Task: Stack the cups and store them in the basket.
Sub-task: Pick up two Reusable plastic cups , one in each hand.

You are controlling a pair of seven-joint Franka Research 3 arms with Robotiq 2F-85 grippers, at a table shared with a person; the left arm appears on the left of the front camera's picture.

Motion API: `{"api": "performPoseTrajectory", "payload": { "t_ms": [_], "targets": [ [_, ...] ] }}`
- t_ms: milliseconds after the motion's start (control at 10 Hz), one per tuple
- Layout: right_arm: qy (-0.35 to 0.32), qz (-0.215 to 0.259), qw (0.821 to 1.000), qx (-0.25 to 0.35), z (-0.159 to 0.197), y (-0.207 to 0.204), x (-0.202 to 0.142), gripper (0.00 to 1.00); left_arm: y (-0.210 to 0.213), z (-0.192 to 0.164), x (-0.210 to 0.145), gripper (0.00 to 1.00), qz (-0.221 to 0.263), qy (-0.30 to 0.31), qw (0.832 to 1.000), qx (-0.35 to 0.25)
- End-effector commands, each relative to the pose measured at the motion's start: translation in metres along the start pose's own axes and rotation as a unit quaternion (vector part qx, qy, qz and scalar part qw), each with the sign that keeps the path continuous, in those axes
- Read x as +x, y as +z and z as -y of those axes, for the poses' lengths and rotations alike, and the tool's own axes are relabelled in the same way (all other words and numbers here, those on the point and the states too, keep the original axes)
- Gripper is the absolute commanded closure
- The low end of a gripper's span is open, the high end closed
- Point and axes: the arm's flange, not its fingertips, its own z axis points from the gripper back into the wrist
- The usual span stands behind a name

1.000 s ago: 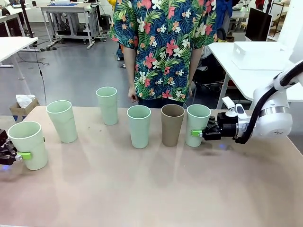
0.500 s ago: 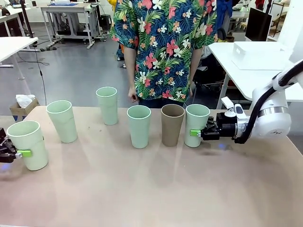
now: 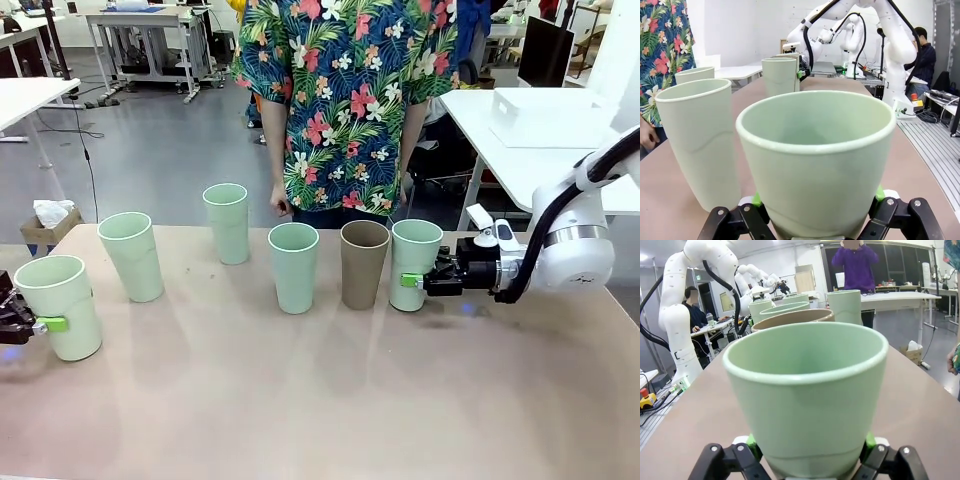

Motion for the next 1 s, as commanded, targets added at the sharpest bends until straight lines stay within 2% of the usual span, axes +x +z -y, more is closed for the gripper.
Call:
{"api": "performPoseTrajectory", "payload": {
  "t_ms": [0, 800, 900],
  "targets": [
    [0.000, 0.000, 1.000, 0.000, -0.0004, -0.0001, 0.0000, 0.45, 0.0008, -0.0012, 0.0001, 0.69, -0.004, -0.002, 1.000, 0.001],
    [0.000, 0.000, 1.000, 0.000, -0.0004, -0.0001, 0.0000, 0.45, 0.0008, -0.0012, 0.0001, 0.69, -0.004, -0.002, 1.000, 0.001],
    [0.000, 0.000, 1.000, 0.000, -0.0001, 0.0006, -0.0002, 0.15, 0.0008, -0.0012, 0.0001, 0.69, -0.004, -0.002, 1.000, 0.001]
  ]
}}
